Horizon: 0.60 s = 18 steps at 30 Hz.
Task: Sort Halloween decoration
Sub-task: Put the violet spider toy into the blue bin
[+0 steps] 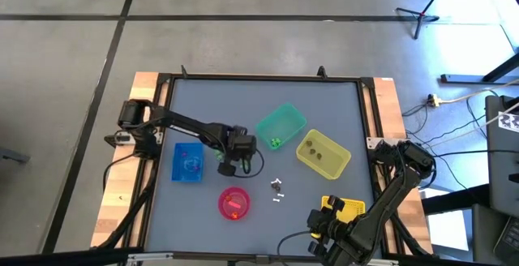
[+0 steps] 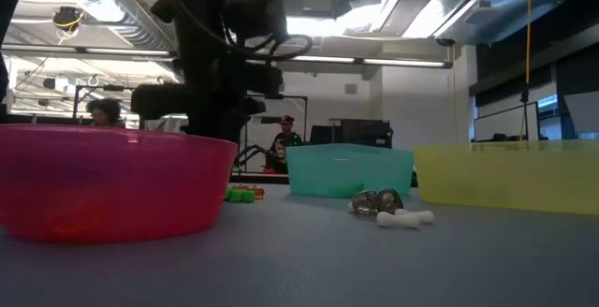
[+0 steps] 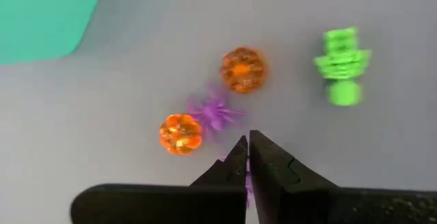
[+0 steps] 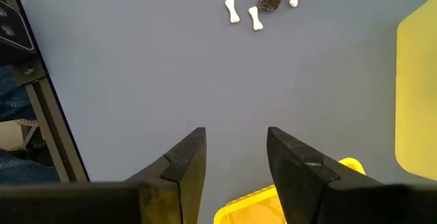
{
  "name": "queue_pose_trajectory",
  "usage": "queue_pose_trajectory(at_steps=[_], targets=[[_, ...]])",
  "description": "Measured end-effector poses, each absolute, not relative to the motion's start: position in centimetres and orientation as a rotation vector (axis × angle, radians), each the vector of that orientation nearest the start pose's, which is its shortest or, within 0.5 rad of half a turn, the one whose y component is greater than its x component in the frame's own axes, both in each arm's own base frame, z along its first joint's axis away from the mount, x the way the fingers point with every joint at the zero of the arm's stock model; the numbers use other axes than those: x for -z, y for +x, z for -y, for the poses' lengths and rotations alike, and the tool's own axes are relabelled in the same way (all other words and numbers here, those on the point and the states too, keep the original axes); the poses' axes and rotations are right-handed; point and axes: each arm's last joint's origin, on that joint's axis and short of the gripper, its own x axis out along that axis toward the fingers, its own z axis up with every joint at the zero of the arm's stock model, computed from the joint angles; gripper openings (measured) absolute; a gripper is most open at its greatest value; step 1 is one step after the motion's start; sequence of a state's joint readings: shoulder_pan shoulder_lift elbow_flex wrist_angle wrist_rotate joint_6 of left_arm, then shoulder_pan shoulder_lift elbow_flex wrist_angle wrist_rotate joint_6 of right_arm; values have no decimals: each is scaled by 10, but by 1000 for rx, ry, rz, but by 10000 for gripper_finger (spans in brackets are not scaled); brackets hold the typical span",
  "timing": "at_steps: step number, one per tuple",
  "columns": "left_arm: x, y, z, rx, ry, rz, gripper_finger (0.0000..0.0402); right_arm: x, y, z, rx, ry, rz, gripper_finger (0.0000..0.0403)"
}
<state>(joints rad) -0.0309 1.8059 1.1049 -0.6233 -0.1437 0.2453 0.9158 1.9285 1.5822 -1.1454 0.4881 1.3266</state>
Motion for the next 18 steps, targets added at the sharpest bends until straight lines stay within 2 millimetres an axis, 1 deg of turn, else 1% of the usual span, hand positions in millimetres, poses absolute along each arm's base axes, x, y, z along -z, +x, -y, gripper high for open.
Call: queue_pose_trajectory(at_steps=[8, 12, 18], targets=[[-170, 329, 6, 54, 324, -1276, 1, -231, 237, -286, 416, 204, -1067, 154], [-171, 328, 6, 56, 318, -1278, 0, -231, 237, -286, 416, 204, -1067, 154], [-171, 321, 7, 67, 289, -1344, 0, -231, 237, -286, 416, 204, -1066, 154]])
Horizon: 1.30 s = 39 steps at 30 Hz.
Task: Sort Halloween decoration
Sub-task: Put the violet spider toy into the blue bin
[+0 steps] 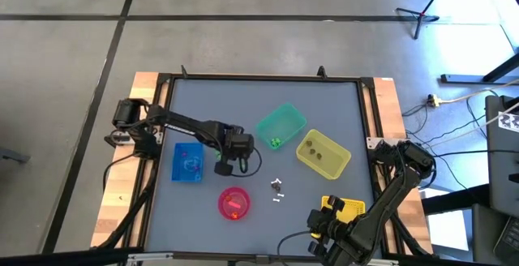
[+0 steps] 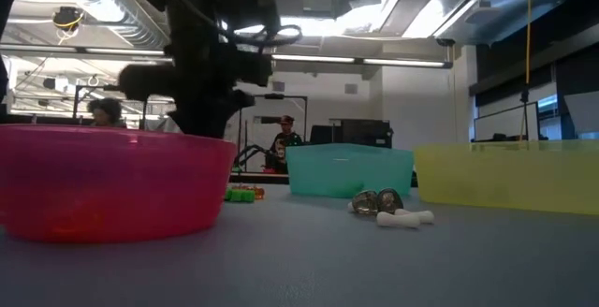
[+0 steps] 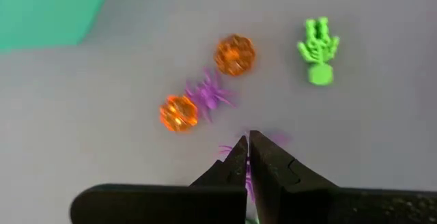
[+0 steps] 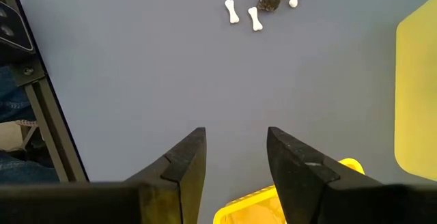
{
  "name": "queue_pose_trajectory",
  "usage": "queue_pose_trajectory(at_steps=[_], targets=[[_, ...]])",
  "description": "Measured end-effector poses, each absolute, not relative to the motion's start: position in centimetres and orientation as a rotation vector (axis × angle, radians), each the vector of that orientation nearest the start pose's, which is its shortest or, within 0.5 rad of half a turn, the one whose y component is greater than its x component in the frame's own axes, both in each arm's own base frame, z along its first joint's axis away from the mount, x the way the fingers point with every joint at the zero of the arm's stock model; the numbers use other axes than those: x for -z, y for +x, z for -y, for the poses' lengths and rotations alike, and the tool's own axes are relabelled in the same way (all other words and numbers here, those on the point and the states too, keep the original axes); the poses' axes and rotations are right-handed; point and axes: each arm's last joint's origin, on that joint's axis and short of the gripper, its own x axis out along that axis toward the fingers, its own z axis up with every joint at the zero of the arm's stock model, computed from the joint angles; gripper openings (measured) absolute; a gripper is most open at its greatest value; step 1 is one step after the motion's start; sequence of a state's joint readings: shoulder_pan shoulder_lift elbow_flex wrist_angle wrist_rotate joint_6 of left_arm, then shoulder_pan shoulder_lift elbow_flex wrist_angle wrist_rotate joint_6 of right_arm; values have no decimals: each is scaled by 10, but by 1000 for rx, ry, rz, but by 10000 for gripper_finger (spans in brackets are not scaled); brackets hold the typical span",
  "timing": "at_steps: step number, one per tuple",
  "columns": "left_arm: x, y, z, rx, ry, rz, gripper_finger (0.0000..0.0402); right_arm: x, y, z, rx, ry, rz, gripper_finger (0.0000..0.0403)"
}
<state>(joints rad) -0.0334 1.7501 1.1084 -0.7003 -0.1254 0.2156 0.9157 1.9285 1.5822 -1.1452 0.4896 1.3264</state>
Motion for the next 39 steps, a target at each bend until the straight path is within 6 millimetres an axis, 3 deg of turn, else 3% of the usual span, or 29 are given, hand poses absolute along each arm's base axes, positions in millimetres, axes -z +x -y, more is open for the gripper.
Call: queue_pose_trajectory(at_steps=[27, 32, 39], targets=[[-235, 289, 7, 43, 212, -1200, 0, -231, 237, -286, 414, 208, -1064, 154], [-254, 270, 7, 18, 175, -1206, 0, -231, 237, -286, 411, 212, -1062, 154], [-279, 226, 5, -60, 67, -1291, 0, -231, 238, -287, 405, 222, -1057, 154]])
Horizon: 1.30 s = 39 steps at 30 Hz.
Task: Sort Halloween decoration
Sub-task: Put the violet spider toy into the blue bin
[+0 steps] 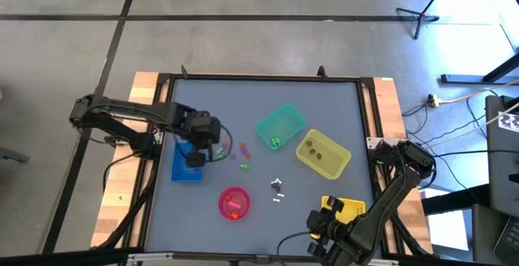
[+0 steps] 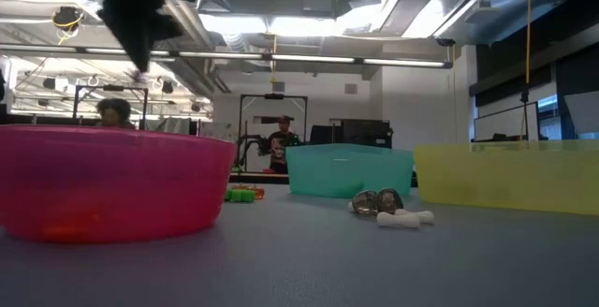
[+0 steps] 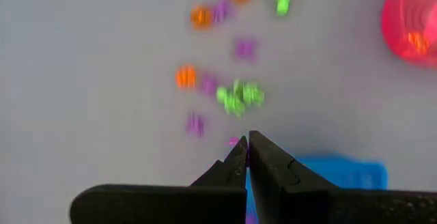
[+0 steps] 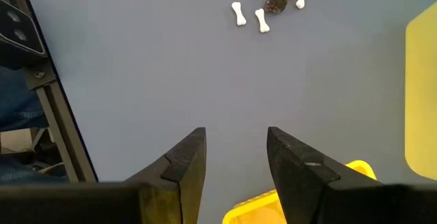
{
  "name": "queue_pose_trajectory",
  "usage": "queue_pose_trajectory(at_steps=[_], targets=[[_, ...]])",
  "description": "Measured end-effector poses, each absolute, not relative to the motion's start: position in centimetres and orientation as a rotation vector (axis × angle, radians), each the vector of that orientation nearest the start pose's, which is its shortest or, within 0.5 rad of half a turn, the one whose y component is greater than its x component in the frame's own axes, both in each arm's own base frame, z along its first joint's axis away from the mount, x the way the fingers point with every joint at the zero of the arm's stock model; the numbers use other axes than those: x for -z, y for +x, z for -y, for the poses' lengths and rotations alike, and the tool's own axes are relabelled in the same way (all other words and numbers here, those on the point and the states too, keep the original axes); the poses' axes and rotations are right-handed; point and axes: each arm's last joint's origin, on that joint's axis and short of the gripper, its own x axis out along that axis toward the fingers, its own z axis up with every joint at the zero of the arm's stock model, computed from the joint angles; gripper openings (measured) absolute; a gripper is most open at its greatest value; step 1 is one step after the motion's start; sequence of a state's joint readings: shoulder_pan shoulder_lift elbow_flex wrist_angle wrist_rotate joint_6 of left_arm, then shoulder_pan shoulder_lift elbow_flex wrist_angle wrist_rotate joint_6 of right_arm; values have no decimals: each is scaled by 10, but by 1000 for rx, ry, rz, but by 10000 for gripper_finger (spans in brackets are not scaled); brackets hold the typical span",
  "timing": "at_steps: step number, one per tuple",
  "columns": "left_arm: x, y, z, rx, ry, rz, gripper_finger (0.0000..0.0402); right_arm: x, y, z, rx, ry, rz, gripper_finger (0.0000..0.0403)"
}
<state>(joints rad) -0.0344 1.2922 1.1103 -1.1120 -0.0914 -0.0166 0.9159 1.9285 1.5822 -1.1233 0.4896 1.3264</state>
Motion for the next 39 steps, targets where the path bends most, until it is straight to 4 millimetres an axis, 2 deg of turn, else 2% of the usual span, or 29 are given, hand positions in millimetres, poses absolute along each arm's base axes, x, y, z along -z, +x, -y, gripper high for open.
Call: queue_pose_trajectory(at_steps=[5, 11, 32, 35, 39], targets=[[-289, 198, 7, -123, -10, -1372, 0, -231, 238, -287, 404, 223, -1056, 154], [-290, 184, 14, -166, -47, -1470, 0, -231, 238, -287, 404, 223, -1057, 154], [-290, 183, 17, -166, -42, -1478, 0, -231, 238, -287, 405, 222, -1057, 154], [-290, 183, 16, -192, -18, -1471, 13, -231, 238, -287, 405, 222, -1057, 154], [-290, 183, 15, -206, -6, -1467, 53, -231, 238, -287, 405, 222, -1057, 154]])
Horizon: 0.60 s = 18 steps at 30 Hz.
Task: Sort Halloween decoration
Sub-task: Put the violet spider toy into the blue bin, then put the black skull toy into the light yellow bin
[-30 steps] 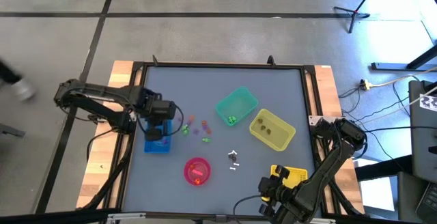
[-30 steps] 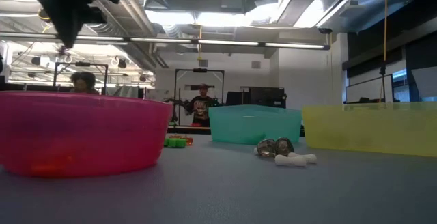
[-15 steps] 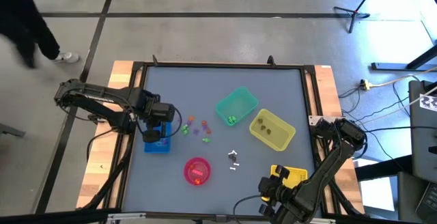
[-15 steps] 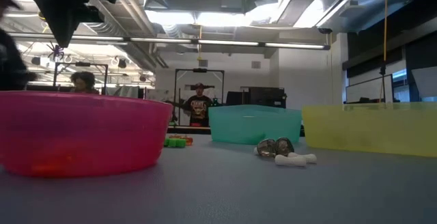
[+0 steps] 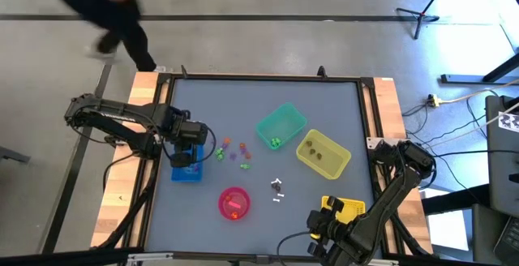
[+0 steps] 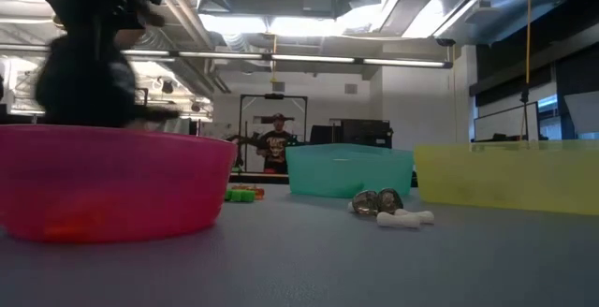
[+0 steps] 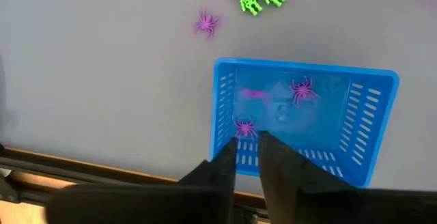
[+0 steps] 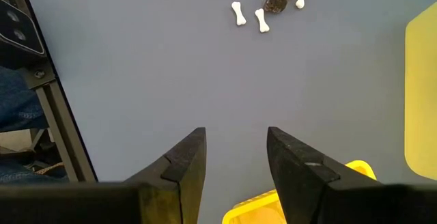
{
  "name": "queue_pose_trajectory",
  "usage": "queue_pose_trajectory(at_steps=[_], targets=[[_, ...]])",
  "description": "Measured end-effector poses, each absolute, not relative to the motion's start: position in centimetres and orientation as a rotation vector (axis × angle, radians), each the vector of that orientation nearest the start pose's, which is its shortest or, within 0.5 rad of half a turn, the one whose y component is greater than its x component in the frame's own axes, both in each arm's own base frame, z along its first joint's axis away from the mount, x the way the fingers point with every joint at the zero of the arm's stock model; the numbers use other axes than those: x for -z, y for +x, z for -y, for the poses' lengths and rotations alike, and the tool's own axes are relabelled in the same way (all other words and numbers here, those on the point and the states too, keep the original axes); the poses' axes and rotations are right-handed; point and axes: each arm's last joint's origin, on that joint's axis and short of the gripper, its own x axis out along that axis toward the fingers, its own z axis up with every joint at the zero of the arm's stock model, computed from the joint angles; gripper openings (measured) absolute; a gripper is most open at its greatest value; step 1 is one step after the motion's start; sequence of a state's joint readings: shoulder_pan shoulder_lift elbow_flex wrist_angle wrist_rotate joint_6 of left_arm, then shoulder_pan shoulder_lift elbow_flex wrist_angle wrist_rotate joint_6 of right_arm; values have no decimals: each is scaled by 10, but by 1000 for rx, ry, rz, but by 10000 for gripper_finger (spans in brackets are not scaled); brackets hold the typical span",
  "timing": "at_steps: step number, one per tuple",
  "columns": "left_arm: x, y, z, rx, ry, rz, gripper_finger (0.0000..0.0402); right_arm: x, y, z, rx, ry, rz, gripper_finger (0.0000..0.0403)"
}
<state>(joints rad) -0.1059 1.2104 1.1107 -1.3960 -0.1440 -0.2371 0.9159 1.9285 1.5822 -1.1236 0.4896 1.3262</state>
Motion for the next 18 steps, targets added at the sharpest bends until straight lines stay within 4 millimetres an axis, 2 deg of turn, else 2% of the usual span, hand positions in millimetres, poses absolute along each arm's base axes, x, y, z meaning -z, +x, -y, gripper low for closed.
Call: queue_pose_trajectory(at_steps=[9, 18], targets=[[-290, 183, 15, -224, -26, -1464, 129, -231, 238, -287, 405, 221, -1057, 154], [-290, 187, 15, -223, -32, -1431, 158, -231, 238, -287, 405, 221, -1058, 154]])
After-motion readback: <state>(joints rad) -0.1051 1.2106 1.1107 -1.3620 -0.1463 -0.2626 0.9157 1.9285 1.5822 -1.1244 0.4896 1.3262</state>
